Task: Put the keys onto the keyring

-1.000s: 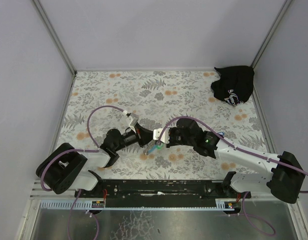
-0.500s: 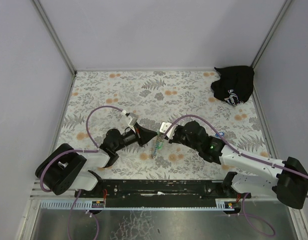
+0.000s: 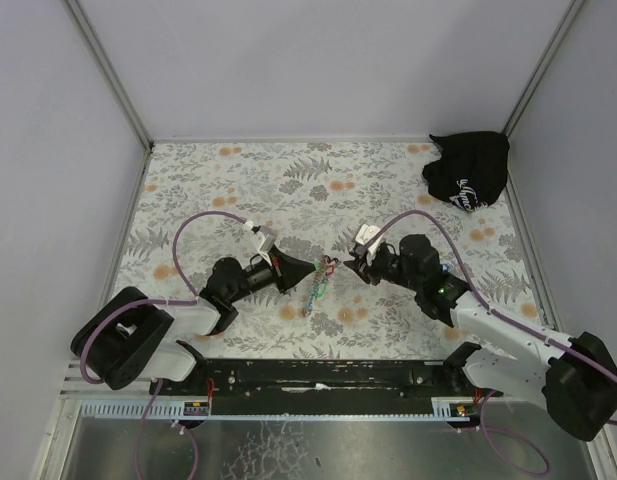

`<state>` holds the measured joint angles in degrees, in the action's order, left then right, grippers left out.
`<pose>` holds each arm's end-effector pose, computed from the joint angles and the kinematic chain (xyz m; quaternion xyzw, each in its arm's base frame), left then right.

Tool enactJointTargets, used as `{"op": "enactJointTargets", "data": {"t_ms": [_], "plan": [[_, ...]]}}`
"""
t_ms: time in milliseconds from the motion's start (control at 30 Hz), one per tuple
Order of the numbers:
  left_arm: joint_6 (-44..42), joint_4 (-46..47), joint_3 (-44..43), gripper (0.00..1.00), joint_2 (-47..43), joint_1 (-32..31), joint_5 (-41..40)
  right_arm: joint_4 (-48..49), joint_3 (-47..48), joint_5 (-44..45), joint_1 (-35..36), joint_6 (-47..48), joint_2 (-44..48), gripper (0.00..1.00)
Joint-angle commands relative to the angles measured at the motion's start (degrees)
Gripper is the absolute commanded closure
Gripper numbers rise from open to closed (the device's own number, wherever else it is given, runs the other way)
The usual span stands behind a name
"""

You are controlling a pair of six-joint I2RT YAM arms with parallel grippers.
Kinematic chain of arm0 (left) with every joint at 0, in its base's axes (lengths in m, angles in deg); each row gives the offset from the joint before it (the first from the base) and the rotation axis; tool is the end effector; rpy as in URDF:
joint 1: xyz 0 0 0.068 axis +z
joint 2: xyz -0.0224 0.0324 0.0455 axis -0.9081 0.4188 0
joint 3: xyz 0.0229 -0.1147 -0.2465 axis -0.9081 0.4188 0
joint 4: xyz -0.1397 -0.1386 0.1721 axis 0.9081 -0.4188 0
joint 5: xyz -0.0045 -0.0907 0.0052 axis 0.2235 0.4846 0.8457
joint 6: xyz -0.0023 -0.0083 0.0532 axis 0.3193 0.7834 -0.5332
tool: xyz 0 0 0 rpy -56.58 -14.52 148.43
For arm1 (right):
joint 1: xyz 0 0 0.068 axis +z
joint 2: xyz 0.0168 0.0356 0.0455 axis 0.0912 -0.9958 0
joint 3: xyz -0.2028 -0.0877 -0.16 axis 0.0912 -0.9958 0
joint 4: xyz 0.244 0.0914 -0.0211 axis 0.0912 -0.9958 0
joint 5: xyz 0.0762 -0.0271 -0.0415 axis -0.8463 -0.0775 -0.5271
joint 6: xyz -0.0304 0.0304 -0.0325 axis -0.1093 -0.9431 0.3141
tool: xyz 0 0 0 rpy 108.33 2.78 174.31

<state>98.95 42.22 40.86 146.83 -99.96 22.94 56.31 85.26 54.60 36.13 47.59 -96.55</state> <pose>0.1806 -0.1435 0.1807 0.2146 0.6602 -0.4802 0.5361 0.1693 0.1602 0.2457 -0.4429 0.6438 0.2226 0.5829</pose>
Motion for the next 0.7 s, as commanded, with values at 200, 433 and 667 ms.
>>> {"op": "enactJointTargets", "data": {"t_ms": [200, 433, 667], "plan": [[-1.9, 2.8, -0.3, 1.0, -0.7, 0.3, 1.2, 17.1, 0.2, -29.6, -10.3, -20.6, -6.4, 0.67], [-2.1, 2.3, -0.2, 1.0, -1.2, 0.2, 1.0, 22.8, 2.3, -35.7, -12.7, -30.5, -13.0, 0.68], [-2.2, 2.3, -0.3, 1.0, -1.2, 0.3, 1.1, 26.8, 3.4, -39.4, -12.8, -34.3, -18.1, 0.69]]}}
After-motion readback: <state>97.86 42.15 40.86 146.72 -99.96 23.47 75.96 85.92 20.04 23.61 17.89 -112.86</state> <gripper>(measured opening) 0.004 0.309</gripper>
